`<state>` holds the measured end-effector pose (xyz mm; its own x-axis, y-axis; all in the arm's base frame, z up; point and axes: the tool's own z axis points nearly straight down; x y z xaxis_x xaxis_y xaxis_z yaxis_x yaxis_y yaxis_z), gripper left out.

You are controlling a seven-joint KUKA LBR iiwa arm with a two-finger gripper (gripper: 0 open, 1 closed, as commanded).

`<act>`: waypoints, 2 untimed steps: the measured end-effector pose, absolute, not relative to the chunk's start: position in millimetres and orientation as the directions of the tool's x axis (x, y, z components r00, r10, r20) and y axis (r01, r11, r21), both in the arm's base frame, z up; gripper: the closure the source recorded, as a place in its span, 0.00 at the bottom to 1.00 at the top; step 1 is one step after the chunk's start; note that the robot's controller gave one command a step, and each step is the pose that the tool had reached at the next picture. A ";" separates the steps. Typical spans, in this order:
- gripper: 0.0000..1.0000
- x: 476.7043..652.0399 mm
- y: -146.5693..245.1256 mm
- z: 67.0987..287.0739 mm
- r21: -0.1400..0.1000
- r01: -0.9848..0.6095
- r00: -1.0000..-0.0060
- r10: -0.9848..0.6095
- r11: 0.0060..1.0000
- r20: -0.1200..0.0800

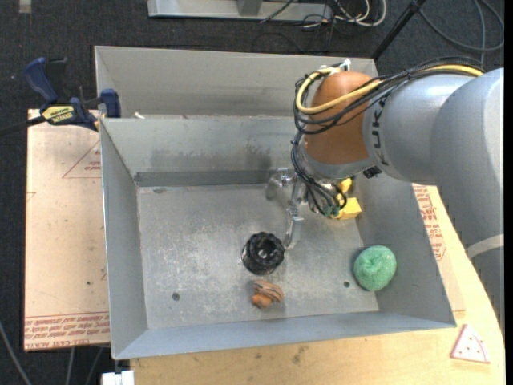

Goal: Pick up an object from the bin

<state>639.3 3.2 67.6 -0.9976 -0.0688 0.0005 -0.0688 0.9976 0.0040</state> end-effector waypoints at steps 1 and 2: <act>0.00 626.4 26.8 71.2 0.000 -0.189 -0.982 -0.189 0.982 -0.002; 0.00 580.1 35.9 70.5 0.001 -0.291 -0.957 -0.291 0.957 -0.004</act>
Offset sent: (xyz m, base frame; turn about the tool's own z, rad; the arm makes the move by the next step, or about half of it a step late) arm -0.0808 0.0326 0.0024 -0.2571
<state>580.1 35.9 70.5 -0.9568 -0.2906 -0.0036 -0.2906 0.9569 0.0012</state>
